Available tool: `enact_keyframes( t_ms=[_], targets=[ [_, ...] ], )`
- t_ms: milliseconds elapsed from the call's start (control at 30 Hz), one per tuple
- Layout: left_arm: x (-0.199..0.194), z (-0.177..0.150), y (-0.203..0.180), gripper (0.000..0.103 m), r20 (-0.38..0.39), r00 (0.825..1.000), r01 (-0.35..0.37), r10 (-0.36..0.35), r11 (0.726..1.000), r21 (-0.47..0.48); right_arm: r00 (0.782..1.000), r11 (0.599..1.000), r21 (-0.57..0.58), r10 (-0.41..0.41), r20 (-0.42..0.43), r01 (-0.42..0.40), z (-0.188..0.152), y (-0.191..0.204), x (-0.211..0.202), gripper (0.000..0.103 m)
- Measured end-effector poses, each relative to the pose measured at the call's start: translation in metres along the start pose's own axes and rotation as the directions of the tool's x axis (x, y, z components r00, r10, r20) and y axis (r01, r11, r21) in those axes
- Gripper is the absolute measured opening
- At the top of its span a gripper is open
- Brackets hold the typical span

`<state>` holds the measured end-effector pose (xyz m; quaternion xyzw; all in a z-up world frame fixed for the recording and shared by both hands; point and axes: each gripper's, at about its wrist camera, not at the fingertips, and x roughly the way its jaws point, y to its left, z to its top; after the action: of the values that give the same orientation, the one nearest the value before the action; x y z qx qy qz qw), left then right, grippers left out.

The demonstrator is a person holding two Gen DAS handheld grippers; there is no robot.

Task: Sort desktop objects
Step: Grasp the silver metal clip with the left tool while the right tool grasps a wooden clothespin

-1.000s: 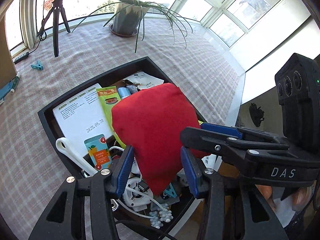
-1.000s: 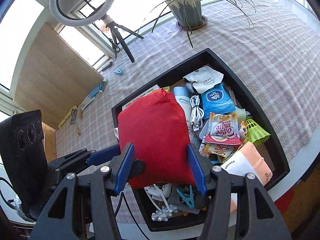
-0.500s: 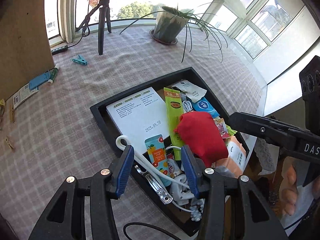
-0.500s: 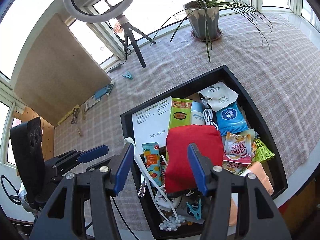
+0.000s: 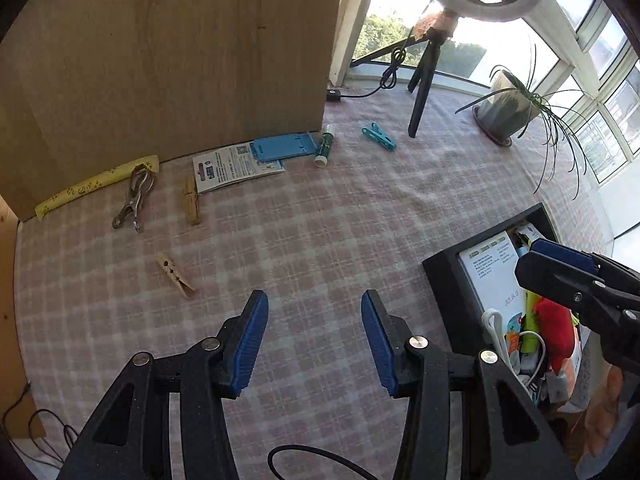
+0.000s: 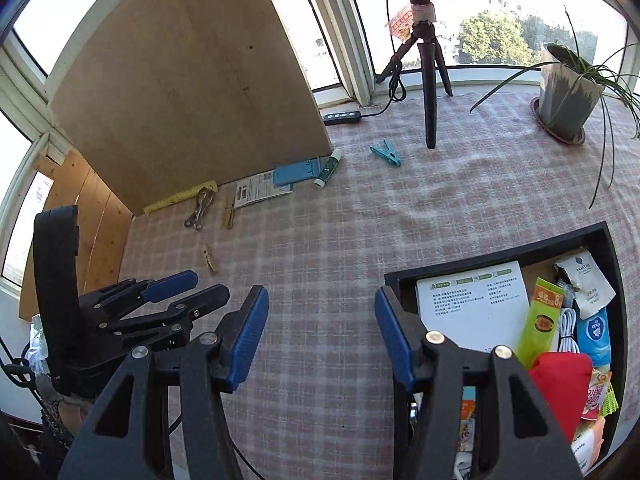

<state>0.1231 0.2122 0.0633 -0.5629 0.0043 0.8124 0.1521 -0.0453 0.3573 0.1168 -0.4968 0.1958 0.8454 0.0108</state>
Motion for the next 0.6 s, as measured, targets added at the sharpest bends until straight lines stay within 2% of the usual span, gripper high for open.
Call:
enact_keyframes(
  t_ms=[200,267,400,600],
  targets=[
    [0.027,0.035,0.089,0.045,-0.028,0.997,-0.071,0.068,0.991,-0.115,0.997,0.998,-0.043,0.050,-0.065,-0.052,0.041,0.060,0.066,0.051],
    [0.036,0.046,0.113,0.045,-0.037,0.996,-0.086,0.082,0.986,-0.145,0.995,0.997,-0.054,0.054,-0.088,-0.059,0.052,0.075,0.088,0.046],
    [0.054,0.064,0.143,0.045,-0.048,0.995,-0.095,0.088,0.982,-0.161,0.985,0.995,-0.040,0.084,-0.152,-0.091,0.073,0.097,0.134,0.043],
    [0.087,0.081,0.163,0.046,-0.078,0.990,-0.129,0.119,0.982,-0.139,0.970,0.994,-0.024,0.095,-0.223,-0.103,0.091,0.120,0.191,0.039]
  ],
)
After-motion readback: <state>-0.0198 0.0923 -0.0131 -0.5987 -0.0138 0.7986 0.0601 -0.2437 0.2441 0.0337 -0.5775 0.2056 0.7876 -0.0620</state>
